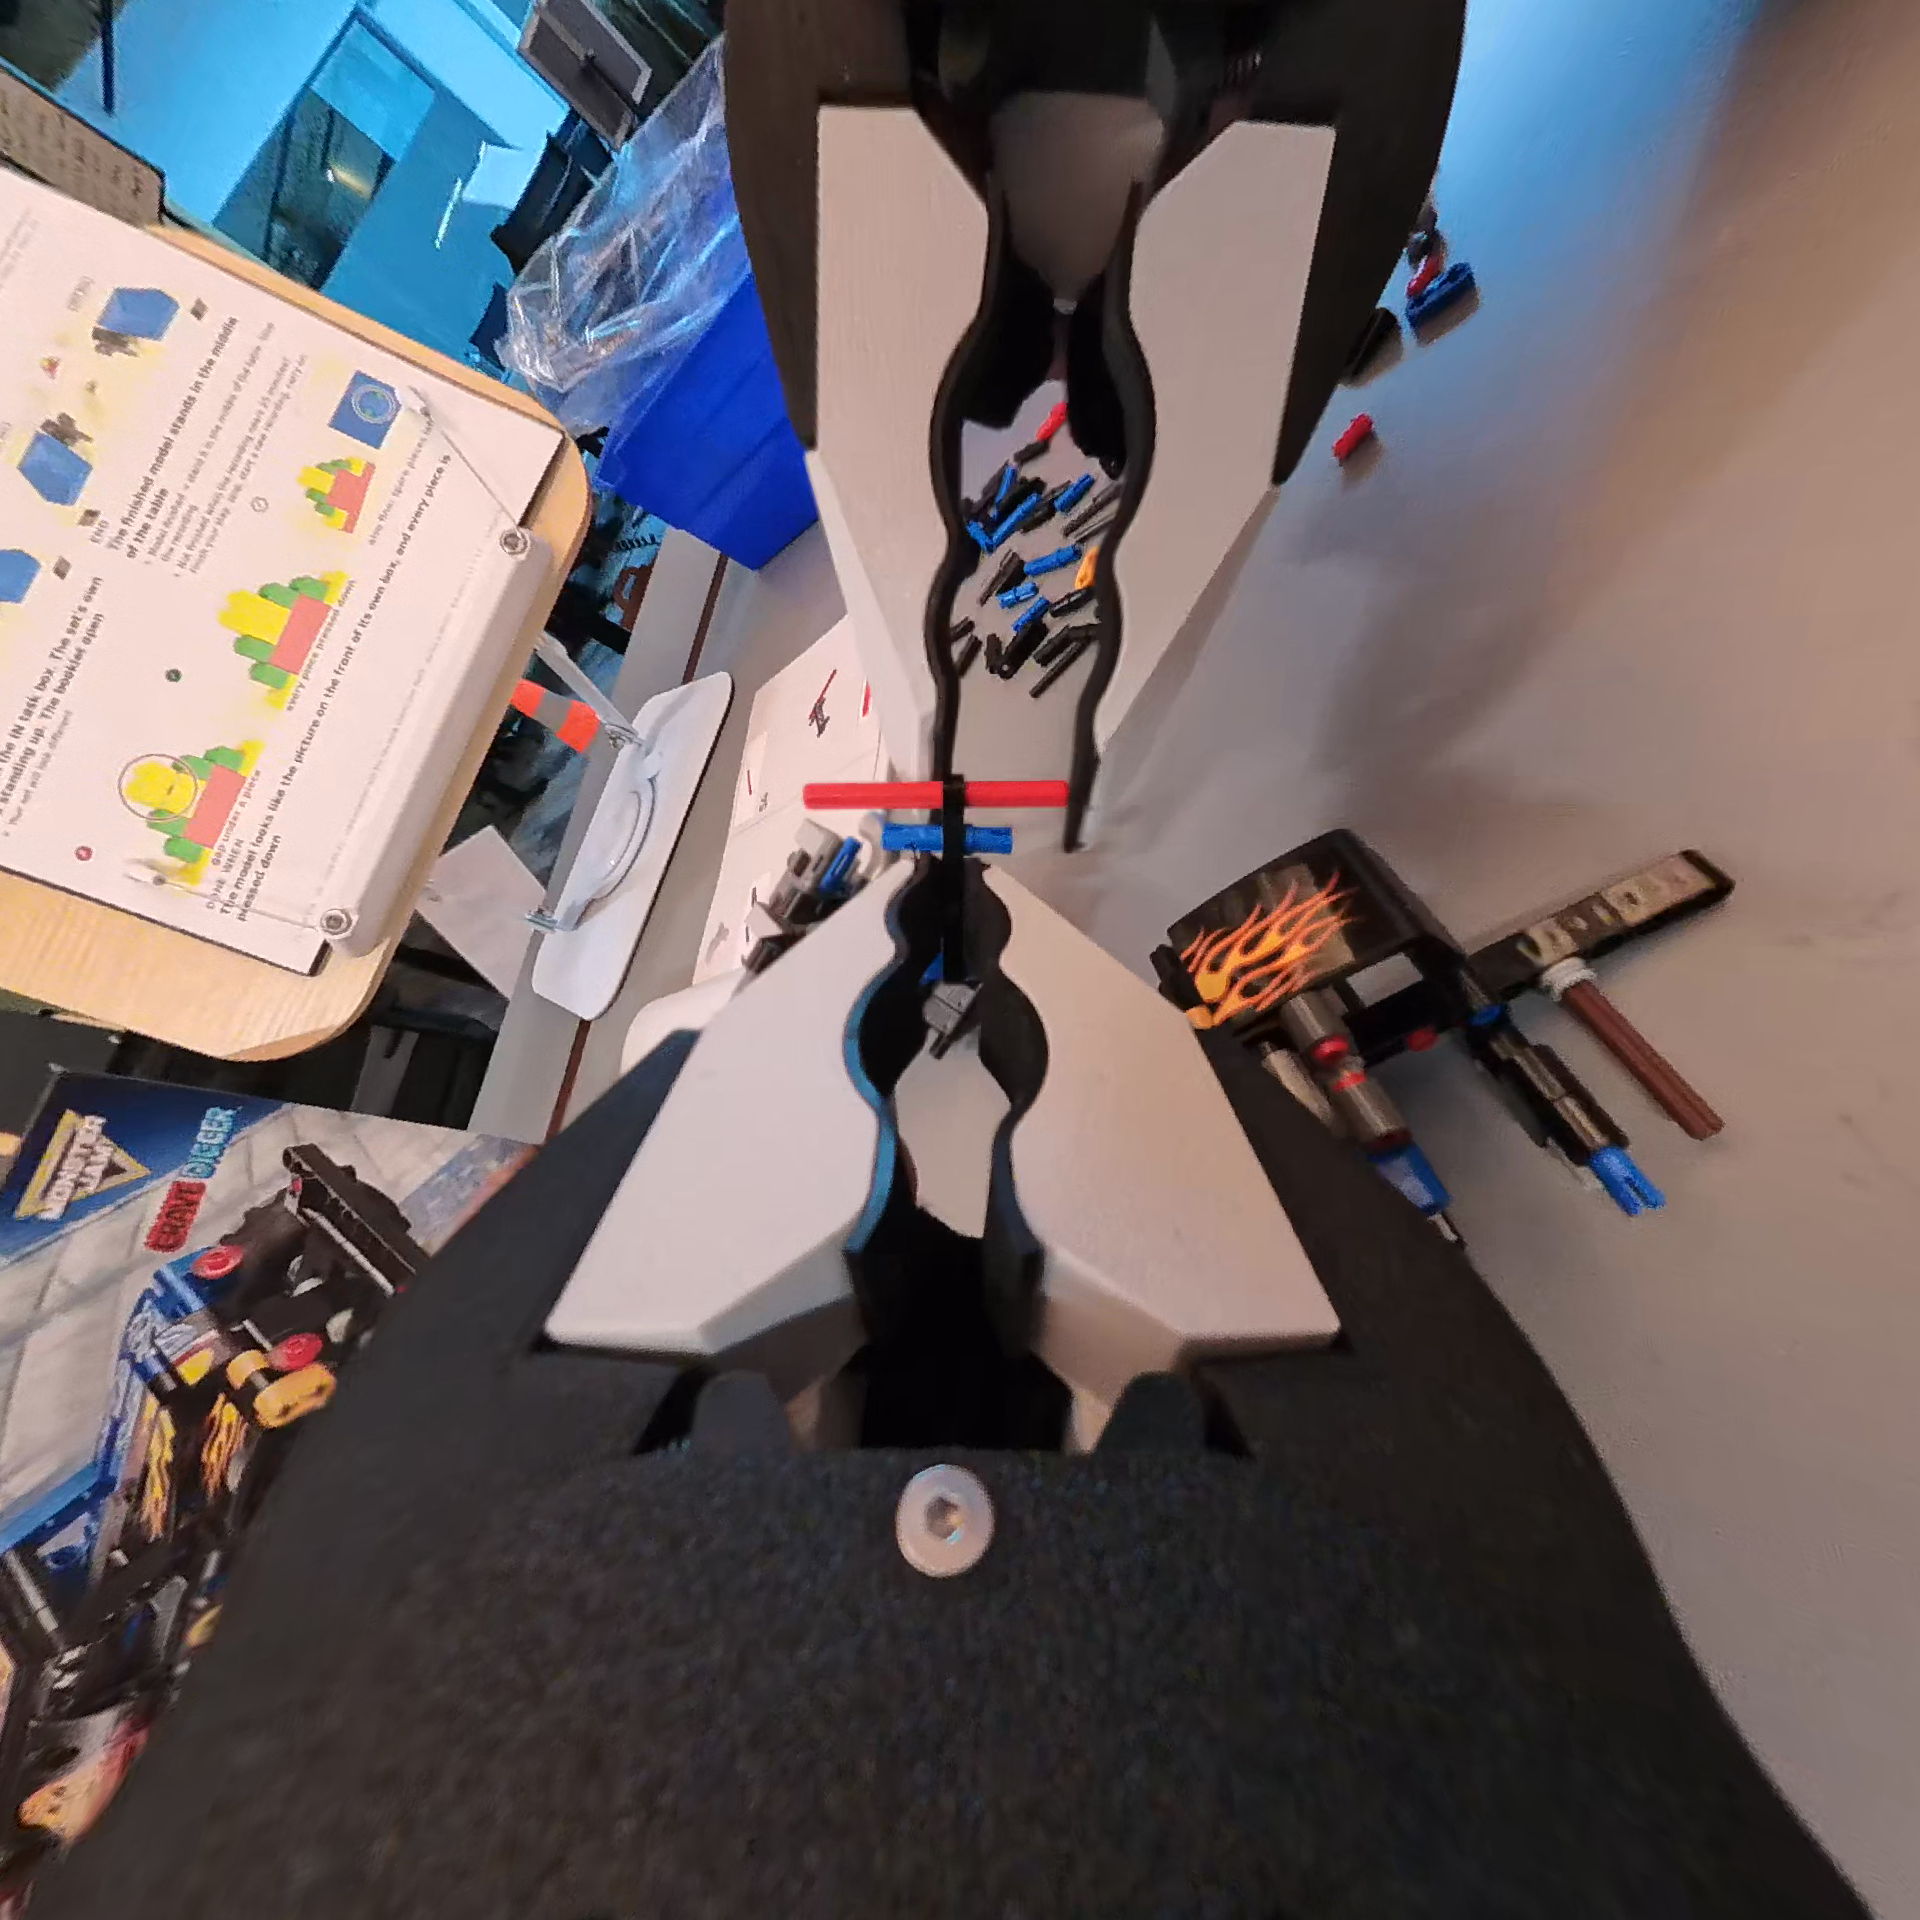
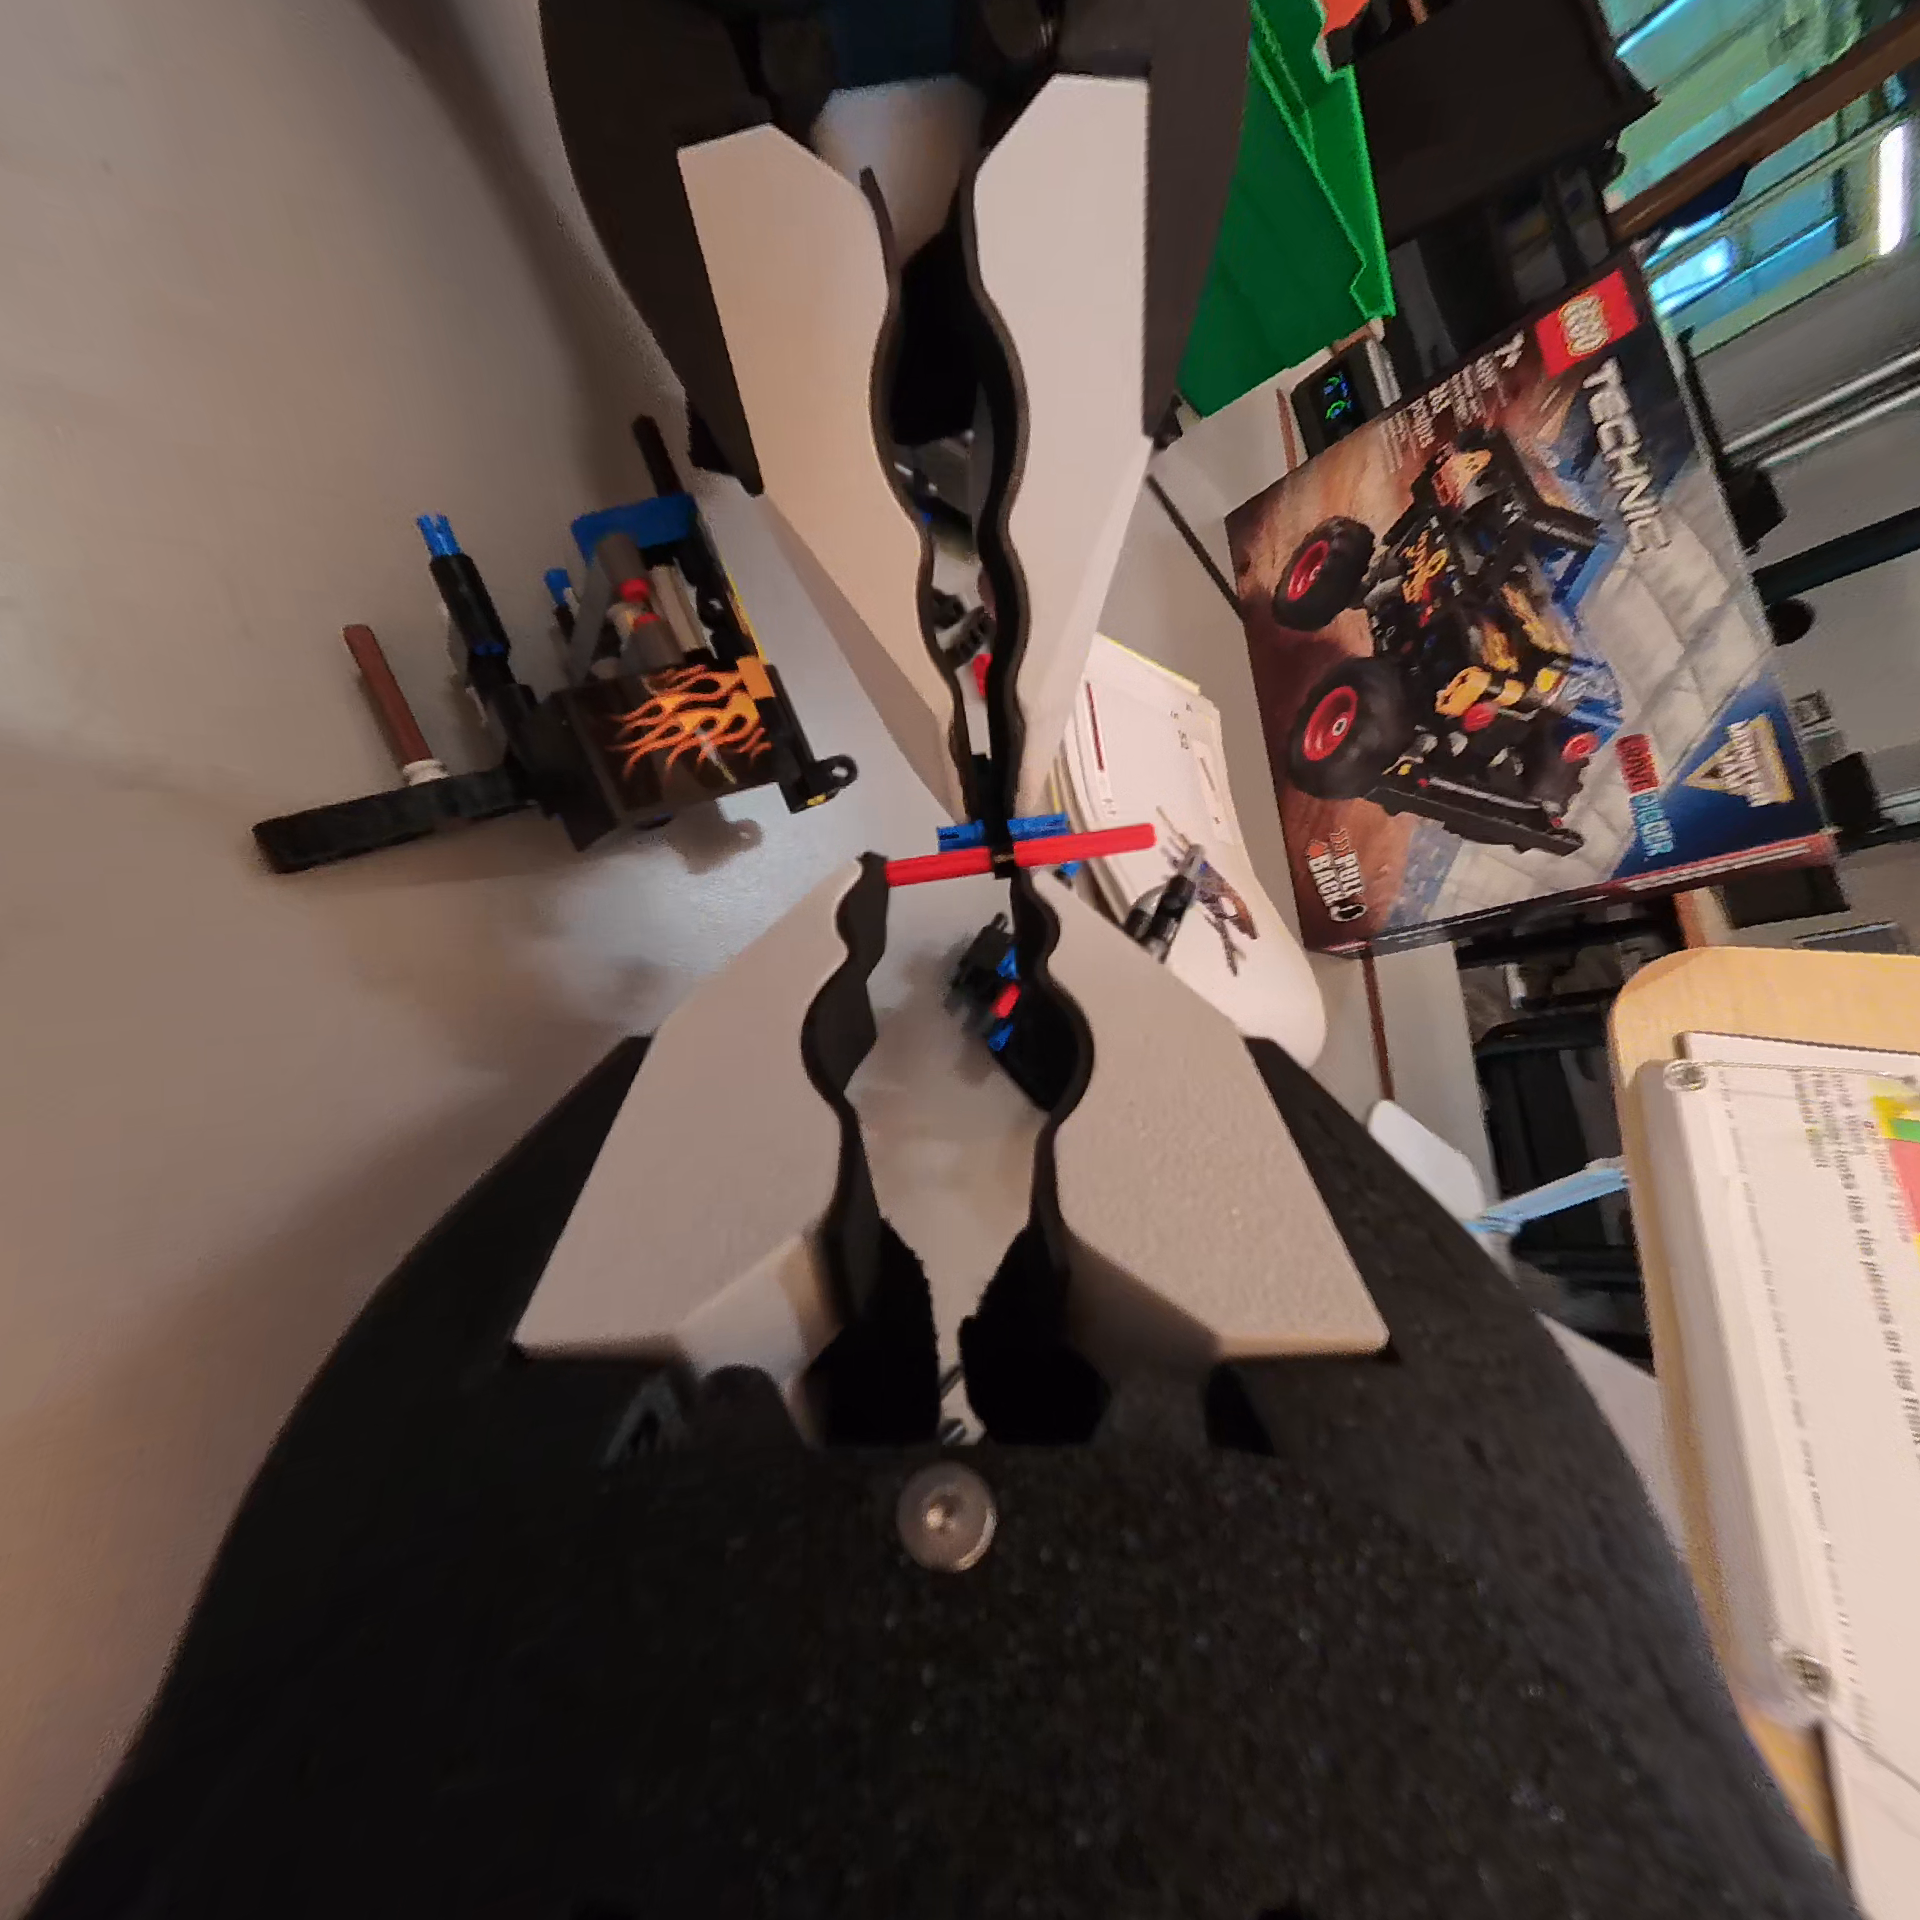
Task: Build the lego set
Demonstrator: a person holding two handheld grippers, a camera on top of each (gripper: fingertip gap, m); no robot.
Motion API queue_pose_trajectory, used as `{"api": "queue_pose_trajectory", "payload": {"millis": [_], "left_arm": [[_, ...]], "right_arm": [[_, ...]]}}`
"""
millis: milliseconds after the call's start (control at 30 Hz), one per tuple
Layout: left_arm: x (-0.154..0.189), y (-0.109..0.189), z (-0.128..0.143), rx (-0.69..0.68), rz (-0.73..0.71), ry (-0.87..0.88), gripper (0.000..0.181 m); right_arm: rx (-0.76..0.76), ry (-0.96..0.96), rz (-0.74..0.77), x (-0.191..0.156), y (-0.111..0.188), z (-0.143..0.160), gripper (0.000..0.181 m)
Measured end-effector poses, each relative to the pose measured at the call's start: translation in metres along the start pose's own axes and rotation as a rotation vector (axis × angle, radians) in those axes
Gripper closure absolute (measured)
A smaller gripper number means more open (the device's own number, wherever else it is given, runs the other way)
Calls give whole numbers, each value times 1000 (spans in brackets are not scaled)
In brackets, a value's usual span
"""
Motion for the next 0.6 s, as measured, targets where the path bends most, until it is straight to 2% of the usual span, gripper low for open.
{"api": "queue_pose_trajectory", "payload": {"millis": [33, 100, 167, 267, 367, 500, 600], "left_arm": [[-1, -1, 2, -6, -1, 11, 181], [-1, -2, 3, -11, 13, 37, 180], [0, -2, 4, -11, 25, 44, 180], [4, -2, 4, -10, 27, -3, 180], [7, -2, 5, -28, -1, -102, 179], [10, -3, 4, -33, -1, -122, 179], [10, -3, 5, -44, -10, -146, 180]], "right_arm": [[4, -26, -19, -1, -1, 2, 155], [50, -91, -38, 2, 2, 0, 151], [95, -148, -46, 8, 6, -1, 139], [105, -139, -43, 7, 5, 0, 130], [139, -115, -13, 8, 7, -7, 138], [70, -59, 18, 8, 3, -3, 140], [41, -13, 57, 9, 2, -2, 152]]}}
Point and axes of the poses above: each gripper's, where its closed fingertips meet, y back along the fingers, z out of its underside, x = y × z across the jaws, the point moved 1 cm from there along y, back along the fingers, and after that the axes turned 6 degrees about -z, right-handed, at the moved point
